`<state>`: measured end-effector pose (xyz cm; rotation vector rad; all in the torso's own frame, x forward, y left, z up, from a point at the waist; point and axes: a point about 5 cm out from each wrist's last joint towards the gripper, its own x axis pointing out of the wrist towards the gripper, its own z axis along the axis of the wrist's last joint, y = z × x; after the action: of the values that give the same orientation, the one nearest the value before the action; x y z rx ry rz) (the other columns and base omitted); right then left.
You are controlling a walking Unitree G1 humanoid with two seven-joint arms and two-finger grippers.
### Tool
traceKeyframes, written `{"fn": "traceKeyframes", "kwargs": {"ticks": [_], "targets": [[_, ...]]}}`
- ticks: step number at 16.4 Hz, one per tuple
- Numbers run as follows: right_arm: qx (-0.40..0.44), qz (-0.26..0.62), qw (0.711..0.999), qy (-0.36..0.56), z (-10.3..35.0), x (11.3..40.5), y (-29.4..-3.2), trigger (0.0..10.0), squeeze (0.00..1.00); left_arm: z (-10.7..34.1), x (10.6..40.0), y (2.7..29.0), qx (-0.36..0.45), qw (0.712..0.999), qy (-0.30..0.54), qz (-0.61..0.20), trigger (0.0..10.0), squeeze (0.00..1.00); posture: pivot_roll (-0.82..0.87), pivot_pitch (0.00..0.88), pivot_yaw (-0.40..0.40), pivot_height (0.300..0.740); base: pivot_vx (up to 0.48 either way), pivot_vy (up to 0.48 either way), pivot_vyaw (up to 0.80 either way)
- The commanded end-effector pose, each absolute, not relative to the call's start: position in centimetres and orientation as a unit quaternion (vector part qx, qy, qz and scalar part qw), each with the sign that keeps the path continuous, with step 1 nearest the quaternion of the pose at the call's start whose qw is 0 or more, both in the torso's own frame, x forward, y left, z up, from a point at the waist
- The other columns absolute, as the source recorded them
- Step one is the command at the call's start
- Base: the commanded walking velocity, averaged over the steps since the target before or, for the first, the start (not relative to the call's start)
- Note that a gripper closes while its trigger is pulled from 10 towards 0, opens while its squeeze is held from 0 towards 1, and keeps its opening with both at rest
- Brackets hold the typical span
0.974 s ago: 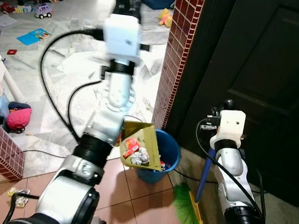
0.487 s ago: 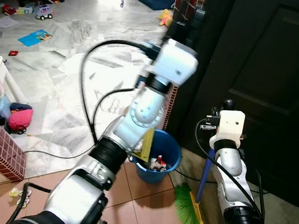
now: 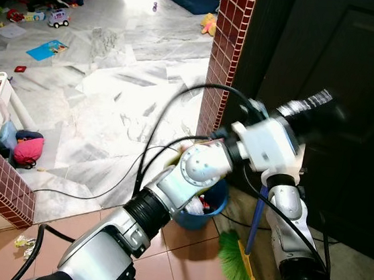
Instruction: Sweep floor
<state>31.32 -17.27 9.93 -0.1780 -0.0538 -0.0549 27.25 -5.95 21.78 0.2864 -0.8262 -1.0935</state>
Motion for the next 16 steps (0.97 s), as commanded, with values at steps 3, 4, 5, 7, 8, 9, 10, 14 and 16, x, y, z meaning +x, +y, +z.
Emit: {"fn": "traceKeyframes", "kwargs": {"ticks": [3, 4, 5, 7, 8, 9, 10, 14, 16], "targets": [[-0.089, -0.027, 0.995, -0.039, 10.5, 31.8, -17.2, 10.0, 0.00, 23.2, 27.9, -5.1, 0.132, 0.770, -0.403, -0.476, 10.0, 0.00, -0.05, 0.000, 0.034, 0.740, 0.000, 0.000, 0.00], [-0.090, -0.027, 0.995, -0.039, 10.5, 31.8, -17.2, 10.0, 0.00, 23.8, 28.1, -4.8, 0.130, 0.772, -0.409, -0.469, 10.0, 0.00, -0.05, 0.000, 0.032, 0.740, 0.000, 0.000, 0.00], [-0.091, -0.027, 0.995, -0.038, 10.5, 31.8, -17.3, 10.0, 0.00, 25.7, 28.9, -3.7, 0.116, 0.785, -0.430, -0.432, 10.0, 0.00, -0.05, 0.000, 0.032, 0.740, 0.000, 0.000, 0.00], [-0.092, -0.027, 0.995, -0.038, 10.5, 31.8, -17.3, 10.0, 0.00, 27.7, 29.6, -2.5, 0.110, 0.791, -0.457, -0.393, 10.0, 0.00, -0.05, 0.000, 0.032, 0.740, 0.000, 0.000, 0.00], [-0.092, -0.026, 0.995, -0.038, 10.5, 31.8, -17.2, 10.0, 0.00, 28.4, 29.9, -2.0, 0.108, 0.797, -0.466, -0.369, 10.0, 0.00, -0.05, 0.000, 0.032, 0.740, 0.000, 0.000, 0.00], [-0.091, -0.025, 0.995, -0.039, 10.5, 31.9, -17.1, 10.0, 0.00, 29.7, 30.4, -0.8, 0.101, 0.808, -0.483, -0.323, 10.0, 0.00, -0.04, 0.000, 0.029, 0.740, 0.000, 0.000, 0.00], [-0.091, -0.024, 0.995, -0.039, 10.5, 32.0, -17.1, 10.0, 0.00, 31.3, 31.0, 1.0, 0.085, 0.820, -0.501, -0.263, 10.0, 0.00, -0.04, 0.000, 0.029, 0.740, 0.000, 0.000, 0.00], [-0.091, -0.020, 0.995, -0.037, 10.4, 31.9, -17.1, 10.0, 0.00, 35.9, 32.6, 8.1, 0.095, 0.830, -0.542, -0.091, 10.0, 0.00, -0.03, 0.000, 0.021, 0.740, 0.000, 0.000, 0.00], [-0.090, -0.019, 0.995, -0.037, 10.3, 32.0, -17.0, 10.0, 0.00, 35.6, 33.5, 11.0, 0.140, 0.840, -0.523, -0.032, 10.0, 0.00, -0.02, 0.000, 0.021, 0.740, 0.000, 0.000, 0.00]]}}
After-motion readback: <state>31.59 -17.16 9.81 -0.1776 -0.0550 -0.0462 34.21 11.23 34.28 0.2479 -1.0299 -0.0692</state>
